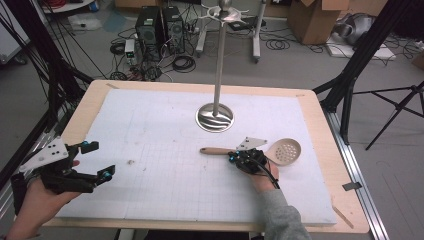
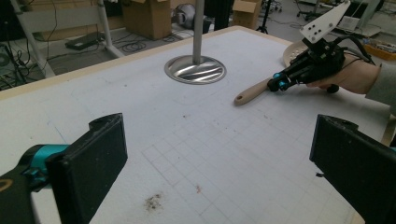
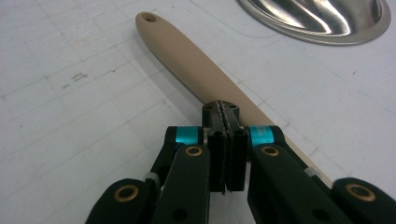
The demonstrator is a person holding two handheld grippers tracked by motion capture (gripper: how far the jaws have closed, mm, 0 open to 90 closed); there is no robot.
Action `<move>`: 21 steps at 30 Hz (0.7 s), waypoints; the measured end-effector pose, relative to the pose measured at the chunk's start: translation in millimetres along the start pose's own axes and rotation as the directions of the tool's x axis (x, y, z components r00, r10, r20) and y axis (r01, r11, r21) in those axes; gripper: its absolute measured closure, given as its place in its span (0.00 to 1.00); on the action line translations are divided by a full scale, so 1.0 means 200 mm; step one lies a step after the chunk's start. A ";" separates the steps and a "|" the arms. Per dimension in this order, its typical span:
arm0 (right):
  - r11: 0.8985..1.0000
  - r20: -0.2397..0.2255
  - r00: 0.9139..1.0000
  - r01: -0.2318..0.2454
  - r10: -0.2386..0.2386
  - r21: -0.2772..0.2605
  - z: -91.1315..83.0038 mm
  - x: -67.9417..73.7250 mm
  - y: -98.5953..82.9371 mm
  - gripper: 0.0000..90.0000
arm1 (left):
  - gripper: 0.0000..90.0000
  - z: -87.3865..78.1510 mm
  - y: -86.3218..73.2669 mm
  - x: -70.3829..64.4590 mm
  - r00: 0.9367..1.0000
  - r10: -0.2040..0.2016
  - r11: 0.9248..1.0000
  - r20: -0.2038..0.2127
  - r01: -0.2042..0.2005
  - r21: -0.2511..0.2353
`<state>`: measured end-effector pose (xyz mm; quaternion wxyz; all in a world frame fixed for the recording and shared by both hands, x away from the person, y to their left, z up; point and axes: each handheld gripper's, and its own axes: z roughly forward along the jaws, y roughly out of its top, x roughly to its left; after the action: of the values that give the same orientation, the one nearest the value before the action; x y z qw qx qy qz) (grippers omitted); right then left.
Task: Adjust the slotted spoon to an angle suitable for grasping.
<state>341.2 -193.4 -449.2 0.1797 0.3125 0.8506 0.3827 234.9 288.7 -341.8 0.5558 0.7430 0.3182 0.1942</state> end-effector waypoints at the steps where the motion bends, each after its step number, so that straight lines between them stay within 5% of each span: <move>1: 1.000 -0.001 1.000 -0.004 0.004 0.001 0.01 0.00 0.00 1.00 | 0.05 0.00 0.00 0.00 1.000 0.000 1.000 0.000 0.000 -0.001; 5: 1.000 0.002 1.000 -0.017 0.017 -0.006 0.00 -0.02 0.01 1.00 | 0.05 0.00 0.00 0.00 1.000 -0.002 1.000 0.000 0.002 -0.002; 6: 0.996 0.025 0.997 -0.065 0.067 -0.059 -0.07 -0.06 0.01 1.00 | 0.05 0.00 0.00 0.01 1.000 -0.002 1.000 0.001 0.002 -0.003; 9: 0.989 0.060 0.990 -0.120 0.125 -0.089 -0.12 -0.11 0.00 1.00 | 0.05 0.00 -0.01 0.01 1.000 -0.004 1.000 0.002 0.004 0.002; 10: 0.976 0.099 0.975 -0.190 0.201 -0.109 -0.18 -0.17 -0.02 1.00 | 0.05 0.01 -0.01 0.01 1.000 -0.007 1.000 0.001 0.007 0.008; 11: 0.976 0.099 0.975 -0.190 0.201 -0.109 -0.18 -0.17 -0.02 1.00 | 0.05 0.01 -0.01 0.01 1.000 -0.007 1.000 0.001 0.007 0.008; 12: 0.964 0.124 0.959 -0.243 0.256 -0.112 -0.20 -0.21 -0.05 1.00 | 0.05 0.01 -0.02 0.01 1.000 -0.007 1.000 0.000 0.007 0.012; 13: 0.959 0.131 0.953 -0.260 0.274 -0.111 -0.20 -0.23 -0.06 1.00 | 0.05 0.01 -0.02 0.01 1.000 -0.008 1.000 0.001 0.008 0.014; 15: 0.955 0.150 0.945 -0.278 0.291 -0.101 -0.20 -0.24 -0.07 1.00 | 0.05 0.01 -0.01 0.00 1.000 -0.005 1.000 0.002 0.005 0.011; 21: 0.966 0.172 0.951 -0.253 0.258 -0.048 -0.16 -0.25 -0.08 1.00 | 0.05 0.02 -0.01 0.00 1.000 -0.002 1.000 0.007 0.002 0.013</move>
<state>354.4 -252.4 -436.6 0.2075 0.4502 0.7787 0.3844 236.6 286.7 -345.3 0.5523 0.7470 0.3183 0.1888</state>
